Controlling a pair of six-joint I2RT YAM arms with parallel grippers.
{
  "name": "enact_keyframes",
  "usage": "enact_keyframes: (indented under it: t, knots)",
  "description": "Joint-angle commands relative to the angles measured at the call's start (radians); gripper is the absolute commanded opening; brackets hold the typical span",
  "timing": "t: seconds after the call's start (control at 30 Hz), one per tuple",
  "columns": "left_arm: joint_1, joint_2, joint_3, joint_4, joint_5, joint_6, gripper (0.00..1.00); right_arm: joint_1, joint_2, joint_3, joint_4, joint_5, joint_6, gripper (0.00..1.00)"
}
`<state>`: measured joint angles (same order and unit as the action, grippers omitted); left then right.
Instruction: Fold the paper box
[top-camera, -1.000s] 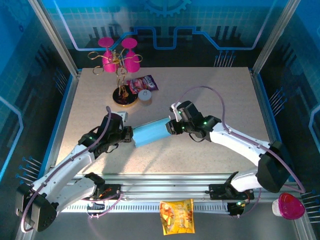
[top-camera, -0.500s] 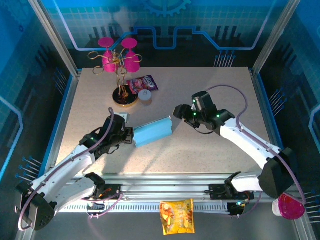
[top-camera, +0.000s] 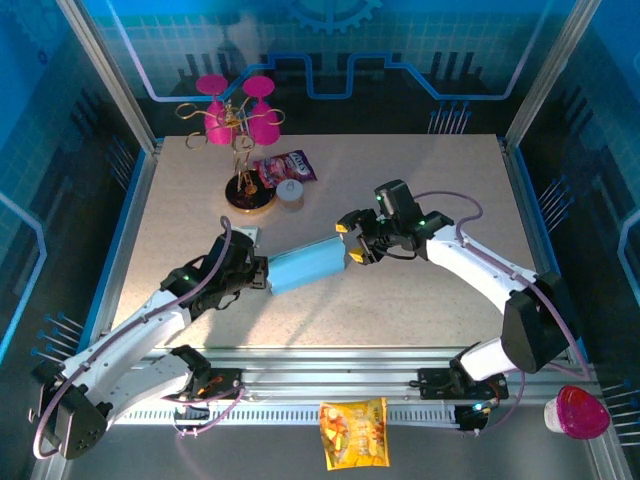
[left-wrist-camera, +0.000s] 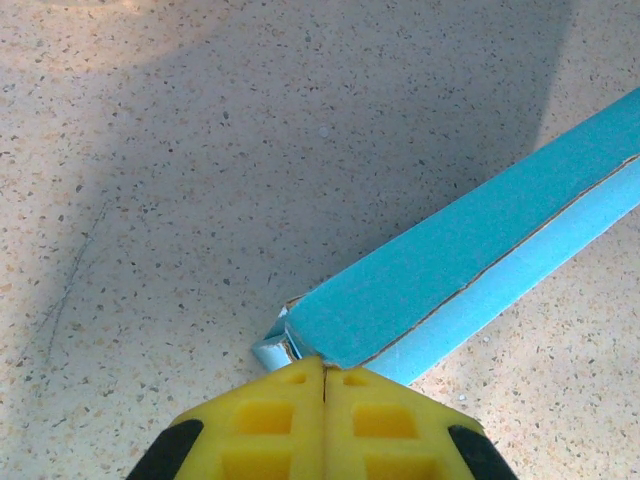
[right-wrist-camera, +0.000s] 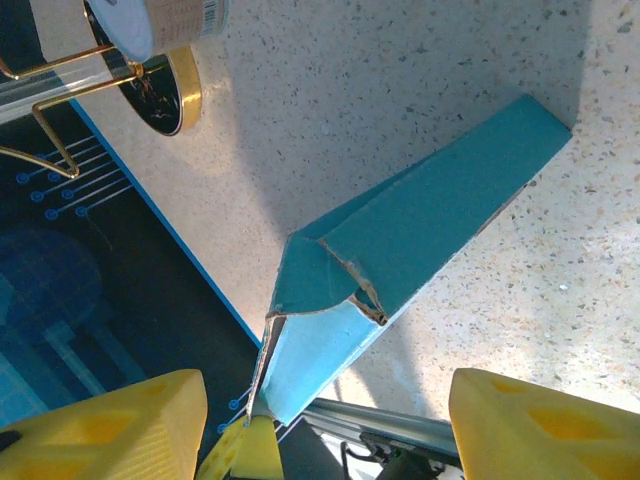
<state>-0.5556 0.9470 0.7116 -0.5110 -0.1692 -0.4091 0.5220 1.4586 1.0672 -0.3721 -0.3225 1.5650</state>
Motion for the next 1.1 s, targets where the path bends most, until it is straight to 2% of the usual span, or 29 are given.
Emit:
enact_keyframes:
  t: [0.0,0.33,0.7,0.93,1.07]
  knots:
    - [-0.016,0.018,0.020,-0.055,-0.010,0.026,0.00,-0.021,0.022,-0.016,0.041,-0.038,0.059,0.66]
    - [-0.027,0.026,0.032,-0.060,-0.018,0.028,0.00,-0.033,0.071,-0.044,0.106,-0.067,0.082,0.61]
    - [-0.032,0.010,0.035,-0.063,-0.014,0.020,0.01,-0.040,0.076,-0.088,0.131,-0.059,0.076,0.45]
    - [-0.032,-0.035,0.056,-0.094,0.023,-0.037,0.31,-0.042,0.074,-0.115,0.146,-0.050,0.077,0.38]
    - [-0.031,-0.102,0.086,-0.128,0.045,-0.154,0.45,-0.044,0.075,-0.116,0.145,-0.048,0.074,0.37]
